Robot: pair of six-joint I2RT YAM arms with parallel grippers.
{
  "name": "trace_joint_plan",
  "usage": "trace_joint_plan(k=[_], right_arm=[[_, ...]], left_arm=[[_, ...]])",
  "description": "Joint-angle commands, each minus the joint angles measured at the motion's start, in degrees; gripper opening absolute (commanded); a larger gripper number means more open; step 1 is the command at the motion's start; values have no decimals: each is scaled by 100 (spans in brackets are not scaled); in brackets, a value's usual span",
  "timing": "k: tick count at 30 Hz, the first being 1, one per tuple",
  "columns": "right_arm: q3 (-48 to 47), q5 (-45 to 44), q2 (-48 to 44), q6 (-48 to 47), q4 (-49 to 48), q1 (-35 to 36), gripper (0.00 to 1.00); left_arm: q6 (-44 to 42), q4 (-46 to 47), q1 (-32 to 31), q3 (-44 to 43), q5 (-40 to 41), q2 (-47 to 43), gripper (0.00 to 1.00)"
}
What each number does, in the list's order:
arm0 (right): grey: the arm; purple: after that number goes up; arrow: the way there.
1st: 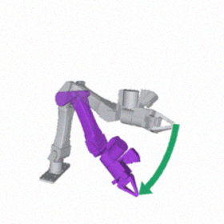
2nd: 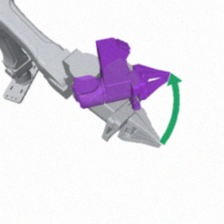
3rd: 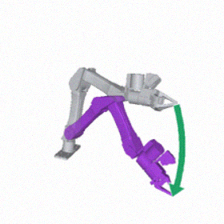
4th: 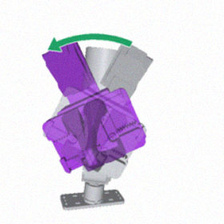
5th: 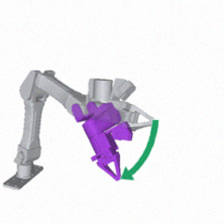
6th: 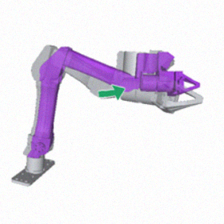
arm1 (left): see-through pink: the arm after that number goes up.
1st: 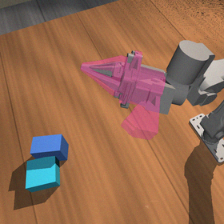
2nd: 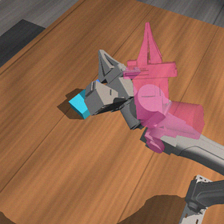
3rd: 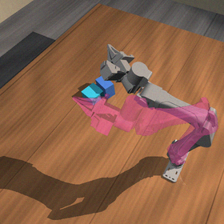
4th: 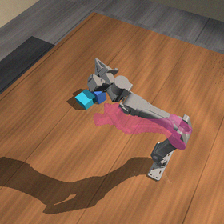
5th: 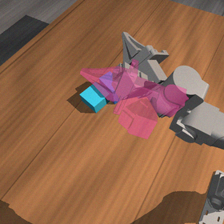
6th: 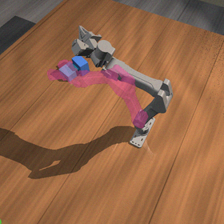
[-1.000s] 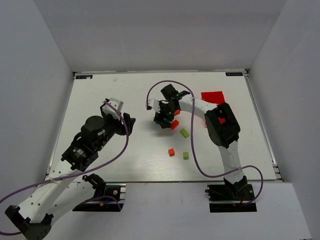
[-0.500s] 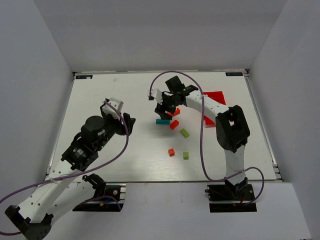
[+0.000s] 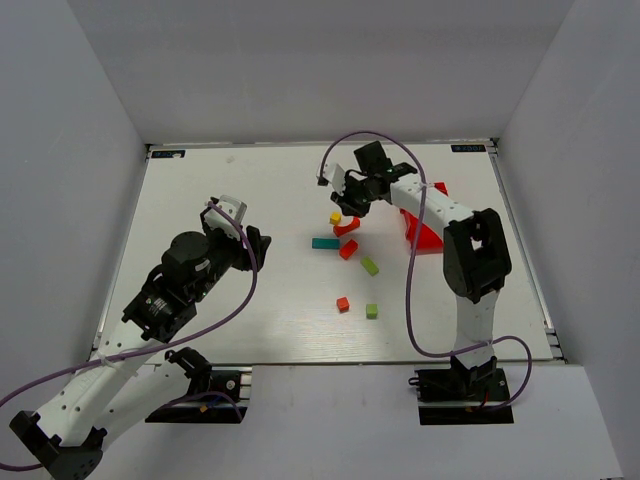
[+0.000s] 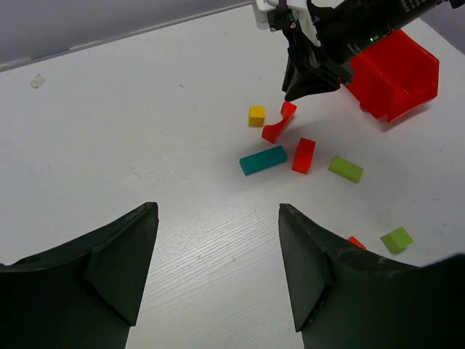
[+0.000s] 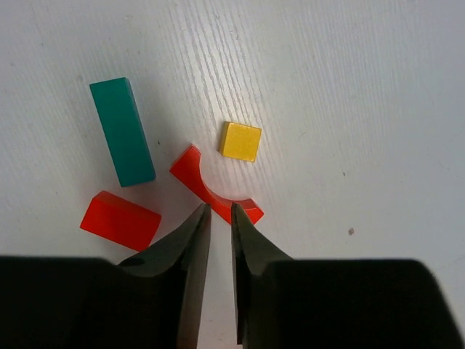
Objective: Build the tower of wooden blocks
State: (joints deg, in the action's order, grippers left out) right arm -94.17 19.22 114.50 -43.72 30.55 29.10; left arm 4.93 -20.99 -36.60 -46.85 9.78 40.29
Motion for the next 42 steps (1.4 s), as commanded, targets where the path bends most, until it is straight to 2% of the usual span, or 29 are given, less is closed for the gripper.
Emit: trace_joint_plan(k=[1,7,37,39,40,42], right_arm=[[109,73,20,-241,-40,8,26],[74,29,257,-373,74,34,31],[22,-393,846,-532,127,122,37],[22,-393,846,-541,127,113,32],[22,-393,872,-532,145,122,25],[-5,-393,864,-541,171,113,17]], left_arm=[[-27,8,21,18,-126,-65,77],[-80,8,21,18,-126,-65,77],[-80,8,21,18,-126,-13,77],[-80,8,21,18,-126,-13,77],[-80,8,21,18,-126,-13,77],[-80,8,21,18,-126,-13,77]])
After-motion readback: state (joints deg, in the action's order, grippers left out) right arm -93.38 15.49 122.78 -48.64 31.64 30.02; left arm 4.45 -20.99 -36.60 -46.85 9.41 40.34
